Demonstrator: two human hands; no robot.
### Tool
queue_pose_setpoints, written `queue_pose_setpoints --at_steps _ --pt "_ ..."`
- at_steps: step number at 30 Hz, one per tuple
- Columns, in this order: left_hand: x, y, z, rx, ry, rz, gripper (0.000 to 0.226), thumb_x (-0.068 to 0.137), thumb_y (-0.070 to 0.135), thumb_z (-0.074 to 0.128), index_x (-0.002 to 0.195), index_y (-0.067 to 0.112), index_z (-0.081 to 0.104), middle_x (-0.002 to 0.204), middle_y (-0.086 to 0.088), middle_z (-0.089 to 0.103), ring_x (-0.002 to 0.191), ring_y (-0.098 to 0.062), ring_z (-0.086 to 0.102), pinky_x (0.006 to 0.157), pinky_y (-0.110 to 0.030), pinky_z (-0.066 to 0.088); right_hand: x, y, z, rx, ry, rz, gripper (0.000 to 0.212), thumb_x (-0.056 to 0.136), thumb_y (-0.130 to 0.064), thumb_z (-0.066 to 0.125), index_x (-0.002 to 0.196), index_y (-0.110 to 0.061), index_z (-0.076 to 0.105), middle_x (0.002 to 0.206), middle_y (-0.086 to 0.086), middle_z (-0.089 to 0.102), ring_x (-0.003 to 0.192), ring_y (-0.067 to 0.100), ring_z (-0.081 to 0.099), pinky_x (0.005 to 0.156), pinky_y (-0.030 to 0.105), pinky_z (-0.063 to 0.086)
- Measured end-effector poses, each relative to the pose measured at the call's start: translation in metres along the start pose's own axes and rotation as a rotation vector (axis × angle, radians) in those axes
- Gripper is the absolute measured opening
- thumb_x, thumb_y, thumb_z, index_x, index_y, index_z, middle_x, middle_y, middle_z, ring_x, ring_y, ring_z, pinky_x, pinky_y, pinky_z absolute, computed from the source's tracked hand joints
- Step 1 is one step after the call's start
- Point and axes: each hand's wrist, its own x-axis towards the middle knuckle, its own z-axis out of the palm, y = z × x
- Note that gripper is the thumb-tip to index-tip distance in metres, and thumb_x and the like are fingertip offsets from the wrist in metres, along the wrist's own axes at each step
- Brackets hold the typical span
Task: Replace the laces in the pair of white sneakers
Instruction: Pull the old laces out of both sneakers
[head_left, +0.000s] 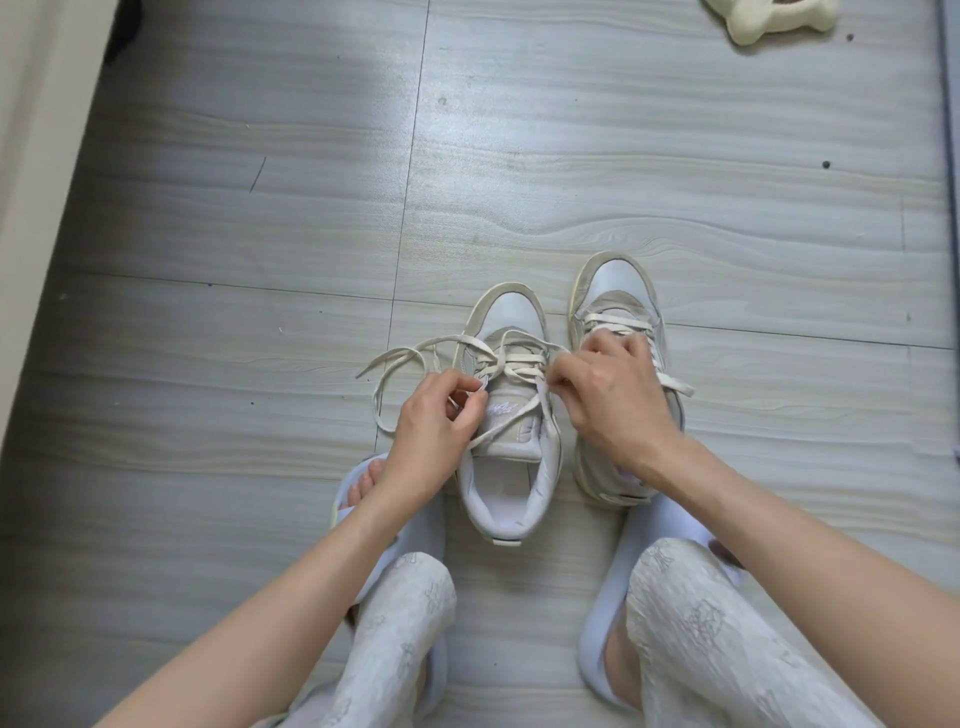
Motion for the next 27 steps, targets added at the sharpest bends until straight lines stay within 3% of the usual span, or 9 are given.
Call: queue_pose_setpoints --at_steps 3,6,8,11,14,16,19,22,27 --pt "0.0 0.0 -0.001 -0.011 0.008 -0.011 0.012 0.087 0.021 0.06 0.079 0.03 0.057 0.083 -0.002 0.061 0.067 -0.004 0.05 0.07 -0.023 0.041 0.005 0.007 -0.014 0.266 0.142 0.369 0.005 0.085 -0.014 0.057 0.082 -0.018 0.059 0.081 -0.003 0.06 0.092 0.025 0.054 0.08 0.031 0.021" --pt "0.0 0.001 0.0 -0.02 0.009 -0.019 0.009 0.087 0.021 0.06 0.08 0.028 0.059 0.084 -0.003 0.061 0.067 -0.005 0.051 0.07 -0.024 0.042 0.01 0.024 -0.026 0.522 0.285 0.622 0.006 0.089 -0.015 0.053 0.087 -0.02 0.054 0.085 -0.007 0.056 0.098 0.025 0.054 0.096 0.041 0.032" --pt "0.0 0.001 0.0 -0.019 0.006 -0.02 0.01 0.087 0.021 0.06 0.08 0.028 0.058 0.084 -0.003 0.061 0.068 -0.006 0.051 0.071 -0.024 0.042 0.008 0.03 -0.027 0.391 0.24 0.576 0.007 0.089 -0.015 0.053 0.092 -0.017 0.059 0.092 -0.004 0.058 0.103 0.027 0.051 0.09 0.037 0.03" --pt "0.0 0.001 0.0 -0.014 0.006 -0.024 0.016 0.086 0.022 0.06 0.077 0.034 0.055 0.084 -0.003 0.061 0.067 -0.005 0.051 0.07 -0.023 0.041 0.003 0.022 -0.021 0.144 0.244 0.29 0.019 0.082 -0.017 0.053 0.098 -0.015 0.063 0.1 0.003 0.062 0.099 0.025 0.049 0.077 0.032 0.023" --pt "0.0 0.001 -0.001 -0.01 0.01 -0.03 0.017 0.086 0.022 0.06 0.076 0.034 0.055 0.084 -0.002 0.061 0.066 -0.003 0.05 0.069 -0.02 0.04 0.002 0.008 -0.014 -0.001 0.192 -0.05 0.024 0.078 -0.019 0.052 0.099 -0.018 0.064 0.097 -0.001 0.066 0.093 0.022 0.058 0.079 0.035 0.027" --pt "0.0 0.002 -0.001 -0.012 0.008 -0.03 0.014 0.086 0.021 0.061 0.078 0.031 0.056 0.084 -0.003 0.061 0.066 -0.003 0.05 0.069 -0.02 0.04 0.001 0.004 -0.011 -0.046 0.135 -0.163 0.034 0.077 -0.017 0.052 0.109 -0.018 0.062 0.102 -0.001 0.066 0.091 0.024 0.06 0.078 0.038 0.03" --pt "0.0 0.002 -0.001 -0.016 0.005 -0.029 0.012 0.087 0.021 0.061 0.079 0.03 0.057 0.084 -0.003 0.061 0.066 -0.003 0.051 0.069 -0.022 0.041 0.003 0.008 -0.006 -0.097 0.033 -0.244 0.026 0.076 -0.017 0.053 0.096 -0.022 0.069 0.096 -0.005 0.067 0.087 0.025 0.057 0.073 0.037 0.028" --pt "0.0 0.002 -0.001 -0.015 0.009 -0.026 0.019 0.086 0.021 0.061 0.076 0.035 0.054 0.084 -0.003 0.061 0.066 -0.003 0.051 0.069 -0.021 0.041 0.004 0.011 0.001 -0.063 -0.11 -0.197 0.017 0.078 -0.019 0.058 0.09 -0.019 0.069 0.083 -0.004 0.069 0.082 0.026 0.057 0.071 0.037 0.028" --pt "0.0 0.002 -0.002 -0.014 0.002 -0.028 0.017 0.086 0.02 0.061 0.076 0.033 0.055 0.085 -0.003 0.062 0.067 -0.002 0.051 0.068 -0.018 0.04 0.005 0.012 0.006 0.166 -0.09 -0.019 0.009 0.08 -0.02 0.062 0.081 -0.014 0.069 0.078 0.002 0.069 0.085 0.028 0.055 0.076 0.035 0.026"
